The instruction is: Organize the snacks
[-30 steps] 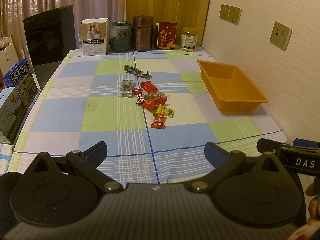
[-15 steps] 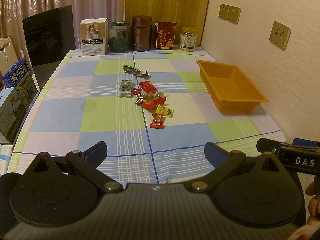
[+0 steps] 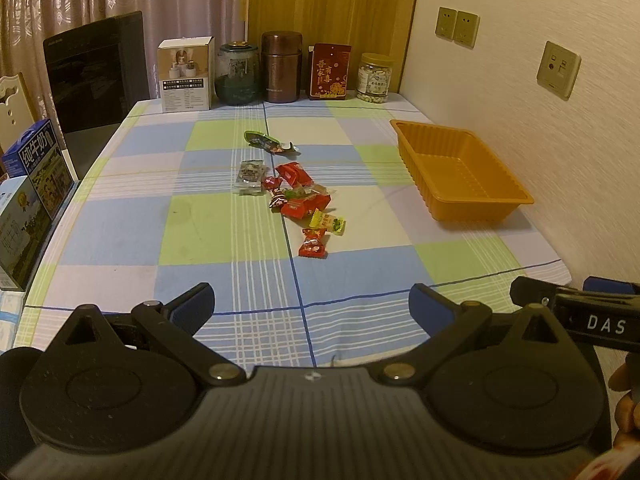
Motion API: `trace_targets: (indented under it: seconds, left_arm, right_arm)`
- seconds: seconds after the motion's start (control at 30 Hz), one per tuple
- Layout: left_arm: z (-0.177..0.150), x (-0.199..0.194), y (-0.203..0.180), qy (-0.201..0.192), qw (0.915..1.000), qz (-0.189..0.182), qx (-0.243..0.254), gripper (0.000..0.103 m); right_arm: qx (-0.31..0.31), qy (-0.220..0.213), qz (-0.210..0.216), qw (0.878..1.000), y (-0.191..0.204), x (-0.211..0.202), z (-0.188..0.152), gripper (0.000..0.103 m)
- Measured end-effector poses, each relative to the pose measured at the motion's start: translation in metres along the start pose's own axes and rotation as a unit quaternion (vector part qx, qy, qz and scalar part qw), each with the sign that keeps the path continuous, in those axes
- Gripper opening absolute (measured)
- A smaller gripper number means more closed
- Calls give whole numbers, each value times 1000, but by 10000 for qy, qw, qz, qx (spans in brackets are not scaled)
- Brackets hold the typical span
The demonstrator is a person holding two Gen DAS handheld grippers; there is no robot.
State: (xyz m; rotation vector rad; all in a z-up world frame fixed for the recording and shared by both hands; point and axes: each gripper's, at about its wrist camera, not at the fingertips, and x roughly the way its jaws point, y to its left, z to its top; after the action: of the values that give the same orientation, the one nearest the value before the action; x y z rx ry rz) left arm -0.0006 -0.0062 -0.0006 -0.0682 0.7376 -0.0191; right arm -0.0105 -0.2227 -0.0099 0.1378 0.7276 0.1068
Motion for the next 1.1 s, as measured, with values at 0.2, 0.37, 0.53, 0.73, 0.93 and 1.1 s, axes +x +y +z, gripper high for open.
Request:
trace_targets:
  seconds: [0.2,0.37,0.53,0.73,0.93,1.1]
  left_arm:
    - [0,0,0,5,10000,-14,9,103]
    - [0,0,0,1,10000,-10,13,103]
    - [1,0,-1,9,10000,-15,6,103]
    - [1,0,0,-1,10000,-22,7,103]
    - [0,2,3,-2,10000,-74,-20,103]
    - [2,6,12,25,9998,-149,-138,103]
  right_arm:
    - [3,-2,-3,10000,-2,0,-1,103]
    - [1,1,2,10000,-1,0,0,103]
    - [3,4,-2,10000,-2,-1,0,103]
    - [6,1,-3,10000,-2,0,-1,103]
    - [40,-6,9,10000,-2,1,-3,103]
    - [149,-121,-88,9998,-2,3,-3,103]
